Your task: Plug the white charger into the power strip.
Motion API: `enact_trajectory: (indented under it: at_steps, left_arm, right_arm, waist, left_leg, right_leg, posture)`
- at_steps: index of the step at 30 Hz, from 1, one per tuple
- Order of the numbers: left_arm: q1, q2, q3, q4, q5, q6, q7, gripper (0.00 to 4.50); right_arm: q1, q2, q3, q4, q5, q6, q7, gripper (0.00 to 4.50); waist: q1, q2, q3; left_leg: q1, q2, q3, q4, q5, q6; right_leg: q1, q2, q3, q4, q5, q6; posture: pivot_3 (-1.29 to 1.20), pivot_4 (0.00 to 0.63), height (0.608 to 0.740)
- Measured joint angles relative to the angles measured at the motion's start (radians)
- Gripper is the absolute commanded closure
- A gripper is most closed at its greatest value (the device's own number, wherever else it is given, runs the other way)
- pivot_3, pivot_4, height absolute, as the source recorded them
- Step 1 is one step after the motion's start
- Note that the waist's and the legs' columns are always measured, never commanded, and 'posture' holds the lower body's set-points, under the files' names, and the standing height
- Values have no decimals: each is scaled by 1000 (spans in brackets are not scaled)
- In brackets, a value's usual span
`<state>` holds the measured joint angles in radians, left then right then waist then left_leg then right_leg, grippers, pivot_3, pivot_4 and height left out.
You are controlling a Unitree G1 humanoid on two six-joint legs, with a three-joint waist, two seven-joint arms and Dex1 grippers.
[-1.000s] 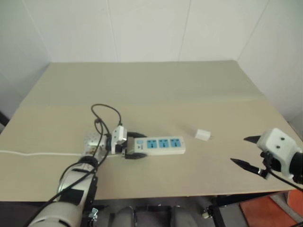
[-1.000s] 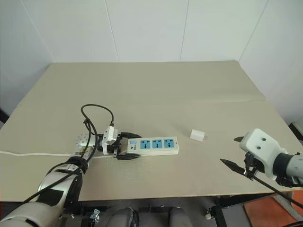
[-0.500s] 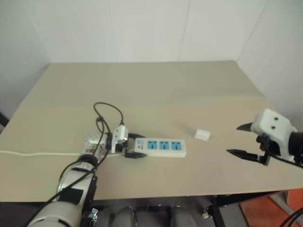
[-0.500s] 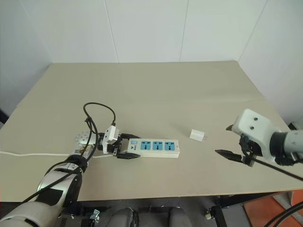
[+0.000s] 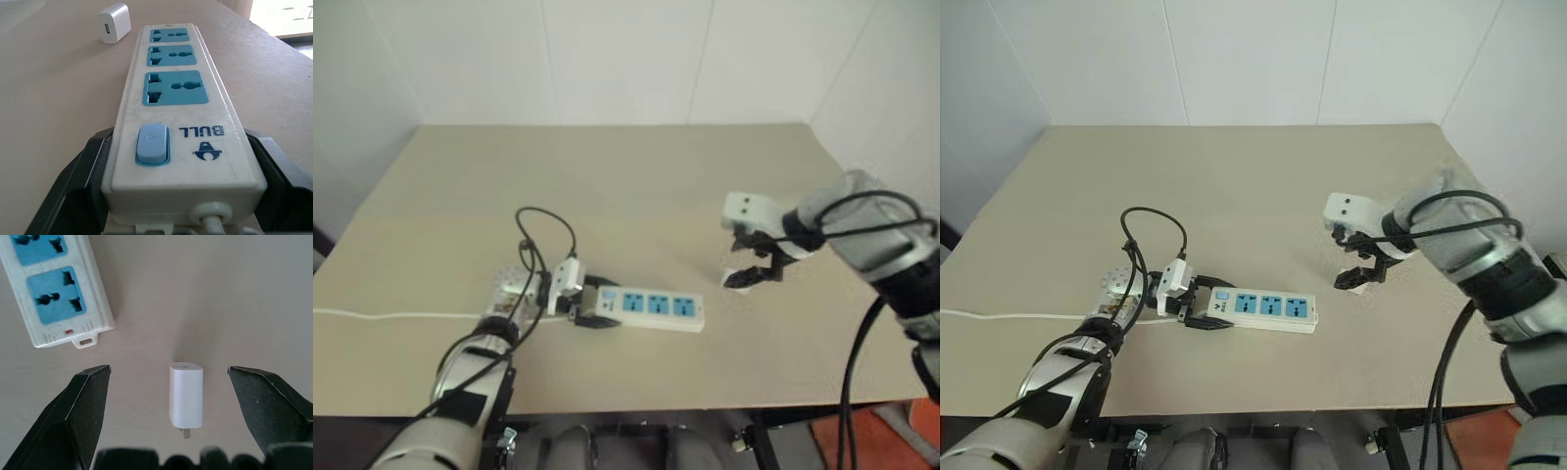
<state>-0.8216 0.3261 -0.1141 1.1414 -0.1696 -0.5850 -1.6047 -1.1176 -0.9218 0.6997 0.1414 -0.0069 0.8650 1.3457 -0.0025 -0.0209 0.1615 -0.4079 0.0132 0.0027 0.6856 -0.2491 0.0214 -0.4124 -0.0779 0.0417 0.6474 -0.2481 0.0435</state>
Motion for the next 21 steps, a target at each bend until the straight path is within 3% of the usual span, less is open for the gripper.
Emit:
enact_trajectory:
  at_steps: [10,21]
  left_arm:
    - [7,-5,5,-16,0,-3,-1,1178]
    - [14,-4,15,-16,1,-8,-1,1178]
  right_arm:
    - [-96,202,92,391,-179,-158,80,0]
    - [-122,309,74,634,-270,-256,115,0]
  waist:
    - [6,1,-1]
    - [4,3,-2]
  left_leg:
    - [-3,0,2,0,0,0]
    - [-4,0,2,0,0,0]
  right_leg:
    - [-6,0,0,2,0,0]
    - [-7,0,0,2,0,0]
  posture:
    - [0,150,740]
    - [0,150,740]
